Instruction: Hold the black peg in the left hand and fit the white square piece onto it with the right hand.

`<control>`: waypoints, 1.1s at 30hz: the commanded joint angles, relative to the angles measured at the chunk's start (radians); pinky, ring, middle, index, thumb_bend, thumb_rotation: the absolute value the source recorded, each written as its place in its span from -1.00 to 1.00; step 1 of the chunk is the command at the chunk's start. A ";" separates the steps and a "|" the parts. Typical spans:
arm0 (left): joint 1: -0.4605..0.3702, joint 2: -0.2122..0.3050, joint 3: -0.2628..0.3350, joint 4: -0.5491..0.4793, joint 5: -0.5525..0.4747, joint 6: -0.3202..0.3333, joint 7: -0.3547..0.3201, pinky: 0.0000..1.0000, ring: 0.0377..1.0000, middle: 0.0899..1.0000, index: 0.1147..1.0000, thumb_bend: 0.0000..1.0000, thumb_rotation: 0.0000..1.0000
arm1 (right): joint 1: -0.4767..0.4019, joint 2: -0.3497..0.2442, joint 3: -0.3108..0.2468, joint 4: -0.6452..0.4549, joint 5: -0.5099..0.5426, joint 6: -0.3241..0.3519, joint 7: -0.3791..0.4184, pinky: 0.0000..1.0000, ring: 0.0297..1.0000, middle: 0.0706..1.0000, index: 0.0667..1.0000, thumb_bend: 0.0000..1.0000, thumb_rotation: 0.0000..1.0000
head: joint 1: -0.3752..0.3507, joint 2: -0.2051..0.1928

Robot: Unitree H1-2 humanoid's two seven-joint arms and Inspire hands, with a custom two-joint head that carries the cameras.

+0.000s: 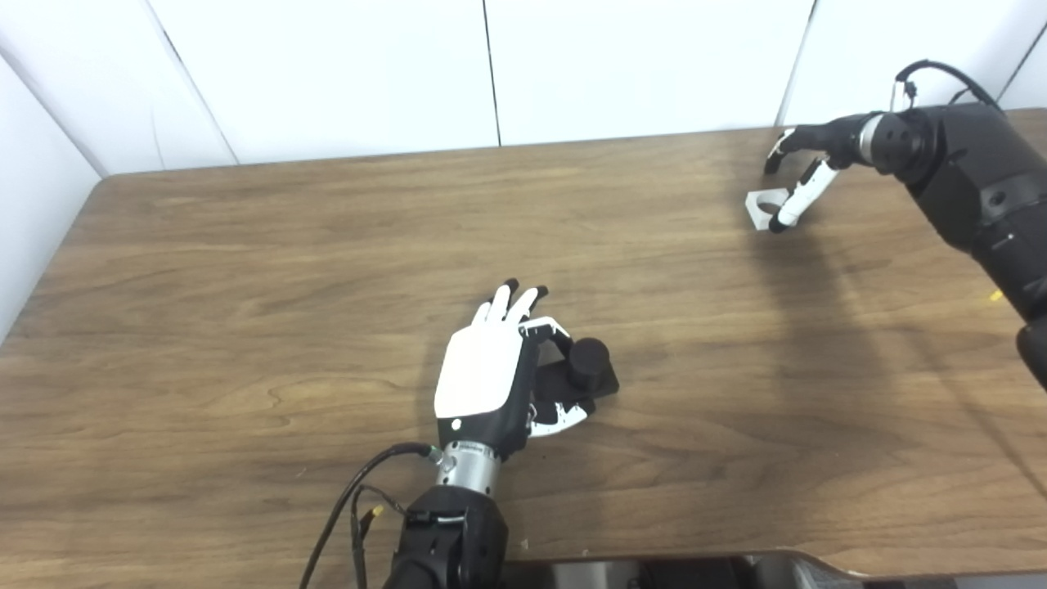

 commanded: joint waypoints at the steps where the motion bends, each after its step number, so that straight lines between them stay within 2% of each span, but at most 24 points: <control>1: 0.002 0.004 -0.005 0.037 0.027 0.023 -0.023 0.92 1.00 0.84 -0.14 0.02 -0.87 | -0.067 0.006 0.006 0.000 -0.008 -0.020 -0.007 1.00 1.00 1.00 0.69 0.72 -0.25 | -0.002 0.001; 13: -0.010 0.018 -0.006 0.026 0.073 0.023 -0.030 0.82 0.98 0.80 -0.14 0.02 -0.86 | -0.069 0.015 0.034 -0.005 -0.033 -0.013 0.002 1.00 1.00 1.00 0.70 0.70 -0.28 | -0.004 0.007; 33: -0.014 0.005 0.008 0.027 0.057 0.019 -0.024 0.90 1.00 0.82 -0.14 0.02 -0.87 | -0.046 0.017 0.054 -0.015 -0.042 -0.015 0.010 1.00 1.00 1.00 0.70 0.68 -0.30 | 0.003 0.015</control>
